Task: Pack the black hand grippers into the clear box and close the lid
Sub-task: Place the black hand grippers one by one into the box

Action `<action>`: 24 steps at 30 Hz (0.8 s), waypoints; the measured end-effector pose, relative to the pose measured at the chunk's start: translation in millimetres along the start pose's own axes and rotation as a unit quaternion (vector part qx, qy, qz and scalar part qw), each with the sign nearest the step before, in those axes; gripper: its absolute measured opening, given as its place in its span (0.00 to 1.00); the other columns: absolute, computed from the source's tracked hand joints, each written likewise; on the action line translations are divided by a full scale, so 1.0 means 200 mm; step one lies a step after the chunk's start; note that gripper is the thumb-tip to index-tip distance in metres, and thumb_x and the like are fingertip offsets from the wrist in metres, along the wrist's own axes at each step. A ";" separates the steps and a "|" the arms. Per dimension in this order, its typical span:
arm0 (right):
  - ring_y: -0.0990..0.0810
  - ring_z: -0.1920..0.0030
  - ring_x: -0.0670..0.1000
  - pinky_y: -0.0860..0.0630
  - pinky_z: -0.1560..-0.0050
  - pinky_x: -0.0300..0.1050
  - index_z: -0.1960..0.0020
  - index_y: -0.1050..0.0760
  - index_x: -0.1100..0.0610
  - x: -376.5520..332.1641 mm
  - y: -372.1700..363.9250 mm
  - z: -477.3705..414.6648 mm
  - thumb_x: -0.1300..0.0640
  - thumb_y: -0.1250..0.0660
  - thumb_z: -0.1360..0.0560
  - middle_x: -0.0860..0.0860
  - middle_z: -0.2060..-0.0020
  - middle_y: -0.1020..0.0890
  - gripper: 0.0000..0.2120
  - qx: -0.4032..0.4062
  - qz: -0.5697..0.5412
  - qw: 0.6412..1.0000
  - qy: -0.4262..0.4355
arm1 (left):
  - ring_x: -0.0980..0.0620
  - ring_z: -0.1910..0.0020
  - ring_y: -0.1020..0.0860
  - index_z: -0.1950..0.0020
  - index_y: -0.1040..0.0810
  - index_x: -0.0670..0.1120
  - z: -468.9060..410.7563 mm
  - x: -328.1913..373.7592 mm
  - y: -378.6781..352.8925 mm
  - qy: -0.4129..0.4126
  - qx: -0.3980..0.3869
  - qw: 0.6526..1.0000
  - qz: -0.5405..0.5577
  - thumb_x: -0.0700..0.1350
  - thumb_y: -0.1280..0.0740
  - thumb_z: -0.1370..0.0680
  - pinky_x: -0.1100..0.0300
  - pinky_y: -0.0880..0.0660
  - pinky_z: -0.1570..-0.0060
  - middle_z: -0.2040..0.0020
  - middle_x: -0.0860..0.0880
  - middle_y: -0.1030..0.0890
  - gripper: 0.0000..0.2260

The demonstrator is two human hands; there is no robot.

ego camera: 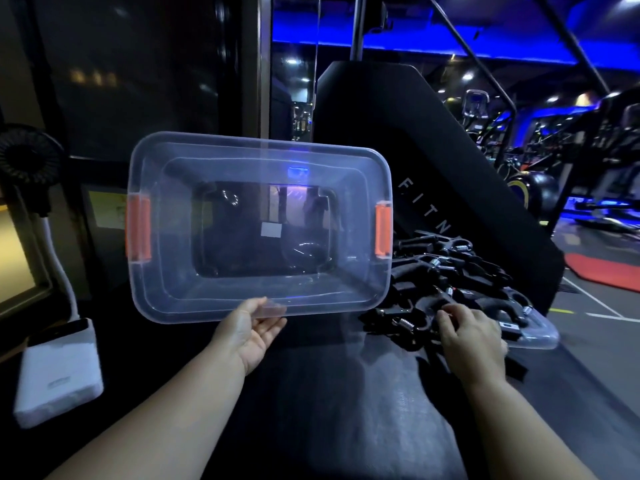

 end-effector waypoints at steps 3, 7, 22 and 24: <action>0.33 0.34 0.56 0.39 0.36 0.57 0.37 0.26 0.47 0.02 -0.03 0.01 0.42 0.42 0.22 0.52 0.38 0.25 0.17 -0.020 0.038 0.999 -0.010 | 0.45 0.56 0.21 0.57 0.26 0.38 0.00 -0.01 0.01 -0.004 -0.004 1.000 0.005 0.37 0.39 0.22 0.53 0.24 0.57 0.69 0.41 0.18 0.06; 0.37 0.29 0.52 0.44 0.30 0.58 0.32 0.29 0.45 0.02 -0.06 0.00 0.40 0.43 0.22 0.51 0.32 0.29 0.21 -0.044 0.058 0.997 -0.008 | 0.46 0.56 0.20 0.58 0.26 0.38 0.01 -0.02 0.02 -0.003 -0.010 1.000 -0.003 0.38 0.39 0.22 0.51 0.24 0.51 0.68 0.41 0.17 0.07; 0.47 0.24 0.58 0.44 0.29 0.59 0.24 0.44 0.44 0.15 -0.06 -0.01 0.25 0.39 0.34 0.54 0.23 0.43 0.45 -0.119 0.153 0.980 -0.033 | 0.52 0.64 0.19 0.57 0.26 0.41 0.04 0.00 0.04 -0.082 0.020 0.995 -0.047 0.42 0.32 0.24 0.59 0.22 0.63 0.66 0.45 0.19 0.06; 0.45 0.26 0.58 0.41 0.30 0.57 0.25 0.44 0.42 0.17 -0.04 -0.01 0.25 0.36 0.37 0.50 0.24 0.42 0.46 -0.124 0.172 0.977 -0.020 | 0.53 0.67 0.20 0.57 0.26 0.40 0.06 0.00 0.05 -0.111 0.047 0.991 -0.060 0.42 0.30 0.25 0.63 0.22 0.67 0.66 0.45 0.20 0.07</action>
Point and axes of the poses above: each hand's wrist, its own z-axis away from the middle knuckle, its own y-axis out of the back of the hand, x = y × z, the point moved 8 cm from there along -z, towards the middle knuckle
